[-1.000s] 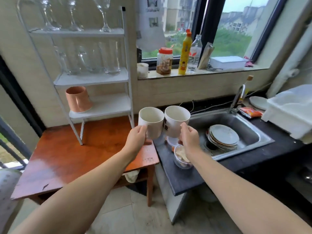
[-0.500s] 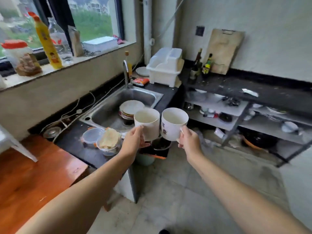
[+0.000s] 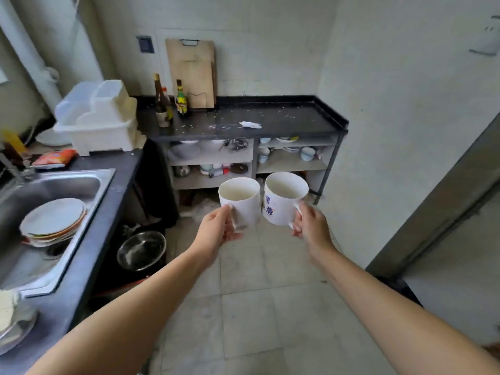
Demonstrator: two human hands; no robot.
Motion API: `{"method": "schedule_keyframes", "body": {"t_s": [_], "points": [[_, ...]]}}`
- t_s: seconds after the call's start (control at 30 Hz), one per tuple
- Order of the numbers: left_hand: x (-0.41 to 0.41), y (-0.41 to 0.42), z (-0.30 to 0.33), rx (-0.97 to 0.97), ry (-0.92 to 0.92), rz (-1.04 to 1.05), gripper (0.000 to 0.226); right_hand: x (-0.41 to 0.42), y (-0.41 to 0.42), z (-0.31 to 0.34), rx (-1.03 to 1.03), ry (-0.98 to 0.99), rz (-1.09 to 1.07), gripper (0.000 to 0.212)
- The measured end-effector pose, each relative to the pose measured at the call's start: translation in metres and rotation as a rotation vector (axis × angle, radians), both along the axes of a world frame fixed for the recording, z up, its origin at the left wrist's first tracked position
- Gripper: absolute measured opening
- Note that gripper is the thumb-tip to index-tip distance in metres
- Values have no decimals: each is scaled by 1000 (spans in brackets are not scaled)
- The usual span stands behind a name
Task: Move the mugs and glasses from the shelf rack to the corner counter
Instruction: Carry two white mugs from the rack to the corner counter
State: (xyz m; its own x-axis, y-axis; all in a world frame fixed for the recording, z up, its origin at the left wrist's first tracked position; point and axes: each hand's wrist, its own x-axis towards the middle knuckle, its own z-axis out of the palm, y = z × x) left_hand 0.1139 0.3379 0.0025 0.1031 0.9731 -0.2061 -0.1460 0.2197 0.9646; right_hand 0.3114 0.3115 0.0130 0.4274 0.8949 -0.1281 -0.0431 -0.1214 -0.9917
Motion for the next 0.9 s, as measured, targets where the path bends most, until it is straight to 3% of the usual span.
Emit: {"method": "schedule_keyframes", "body": {"t_s": [0.4,0.63,0.9], "points": [[220,105,-7,5,-22,-124,35,213,71,9,21,-77,-79,42],[286,176,-11,9,58,-168,37,281,137,-1,2,-85,-100,42],[337,318,-15,45,43,-216,39,328,272,-8,1,-79,-132,42]]}}
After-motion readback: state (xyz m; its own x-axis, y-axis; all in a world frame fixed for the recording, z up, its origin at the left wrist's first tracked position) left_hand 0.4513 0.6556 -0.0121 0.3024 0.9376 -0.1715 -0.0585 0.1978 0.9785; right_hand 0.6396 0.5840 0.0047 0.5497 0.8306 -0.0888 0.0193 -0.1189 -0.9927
